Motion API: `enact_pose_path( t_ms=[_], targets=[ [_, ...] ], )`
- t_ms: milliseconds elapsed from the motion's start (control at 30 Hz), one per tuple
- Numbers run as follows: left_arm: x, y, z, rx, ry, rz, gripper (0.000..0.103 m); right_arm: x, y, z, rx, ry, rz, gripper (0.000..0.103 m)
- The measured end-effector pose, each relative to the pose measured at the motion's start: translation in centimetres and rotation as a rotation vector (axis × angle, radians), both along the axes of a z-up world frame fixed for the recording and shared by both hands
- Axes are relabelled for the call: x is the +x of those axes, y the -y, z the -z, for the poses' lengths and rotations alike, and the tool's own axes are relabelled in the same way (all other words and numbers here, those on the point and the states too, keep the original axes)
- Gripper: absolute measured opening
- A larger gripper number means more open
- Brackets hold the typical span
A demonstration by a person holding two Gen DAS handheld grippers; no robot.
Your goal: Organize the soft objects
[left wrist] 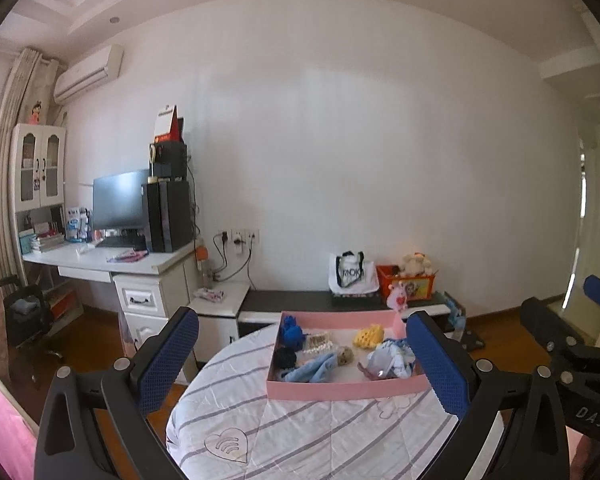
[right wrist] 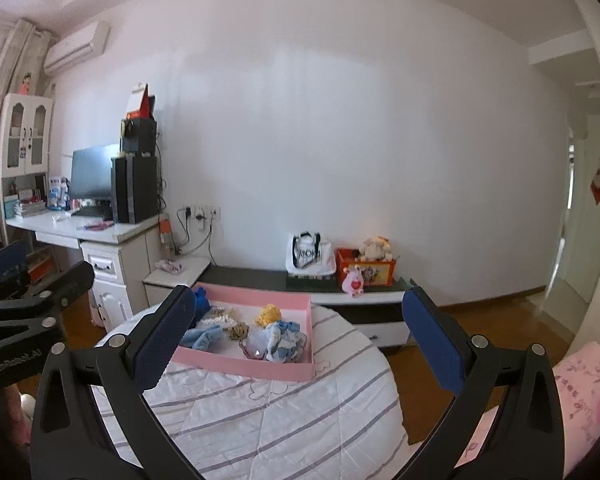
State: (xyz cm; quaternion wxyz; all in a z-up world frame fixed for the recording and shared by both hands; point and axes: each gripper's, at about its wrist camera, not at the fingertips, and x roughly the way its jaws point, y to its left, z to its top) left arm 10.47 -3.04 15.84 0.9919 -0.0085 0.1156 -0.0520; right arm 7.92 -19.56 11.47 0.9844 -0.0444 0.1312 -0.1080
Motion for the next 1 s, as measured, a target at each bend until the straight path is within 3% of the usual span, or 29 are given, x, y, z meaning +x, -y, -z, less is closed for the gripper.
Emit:
enact_pose_path(
  t_ms=[567, 1000],
  targets=[
    [-4.3, 0.4, 0.3, 0.005, 0.094, -0.03, 0.103, -3.5, -1.3, -1.9, -0.025, 0.084, -0.012, 0.103],
    [-3.8, 1.2, 0.8, 0.028, 0.096, -0.015, 0.103, -4.1, -1.2, -2.2, -0.038, 0.094, 0.046, 0.103]
  ],
)
